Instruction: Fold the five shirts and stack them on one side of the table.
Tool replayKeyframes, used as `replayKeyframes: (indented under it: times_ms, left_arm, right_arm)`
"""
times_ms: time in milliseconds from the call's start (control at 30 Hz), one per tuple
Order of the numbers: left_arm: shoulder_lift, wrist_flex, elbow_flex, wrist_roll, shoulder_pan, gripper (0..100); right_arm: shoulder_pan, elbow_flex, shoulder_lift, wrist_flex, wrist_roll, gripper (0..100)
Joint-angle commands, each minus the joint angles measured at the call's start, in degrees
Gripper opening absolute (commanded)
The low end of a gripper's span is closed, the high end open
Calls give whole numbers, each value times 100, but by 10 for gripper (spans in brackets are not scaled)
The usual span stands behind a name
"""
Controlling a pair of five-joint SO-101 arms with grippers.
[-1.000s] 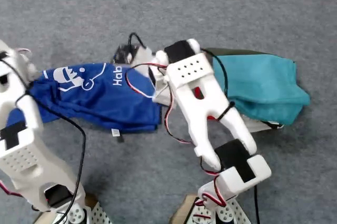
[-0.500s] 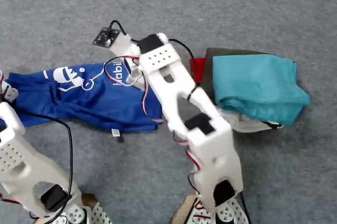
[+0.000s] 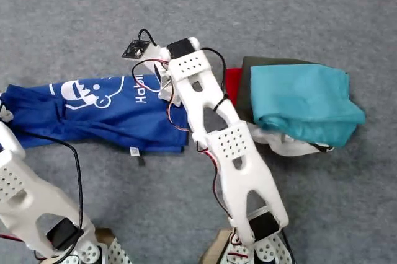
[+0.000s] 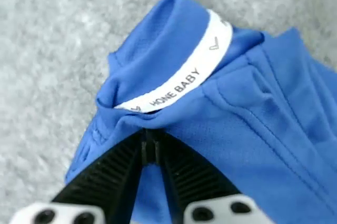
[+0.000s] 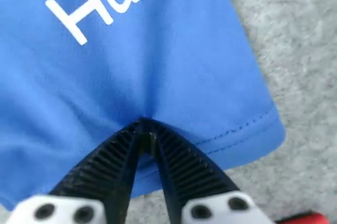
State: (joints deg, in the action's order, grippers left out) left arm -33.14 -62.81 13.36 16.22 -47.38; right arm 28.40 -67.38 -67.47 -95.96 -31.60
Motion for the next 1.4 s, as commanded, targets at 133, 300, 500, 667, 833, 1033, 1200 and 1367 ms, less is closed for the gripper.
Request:
replayKeyframes:
  times_ms: [133, 300, 500, 667, 833, 1033, 1200, 1367]
  left_arm:
    - [453, -563, 475, 501, 105, 20]
    - [1464, -1380, 633, 519, 378, 20]
    - [1701, -527, -53, -290, 360, 20]
    - [655, 387, -563, -554, 369, 20]
    - [-171, 360, 158, -545, 26, 22]
    - [-514, -501, 1266, -316, -53, 24]
    - [-497, -1653, 2321, -158, 220, 21]
    - [-312, -2840, 3437, -53, 352, 21]
  right_arm:
    - [277, -1947, 40, -651, -88, 3]
    - [462, -1560, 954, -633, 114, 3]
    - [163, -901, 954, 325, 475, 3]
    - [-259, -532, 286, 905, 475, 3]
    - [-699, -549, -13, 1020, 466, 3]
    - [-470, -1174, 259, 387, 457, 3]
    - [-145, -2105, 620, -677, 607, 3]
    - [-127, -927, 1569, -659, 1521, 3]
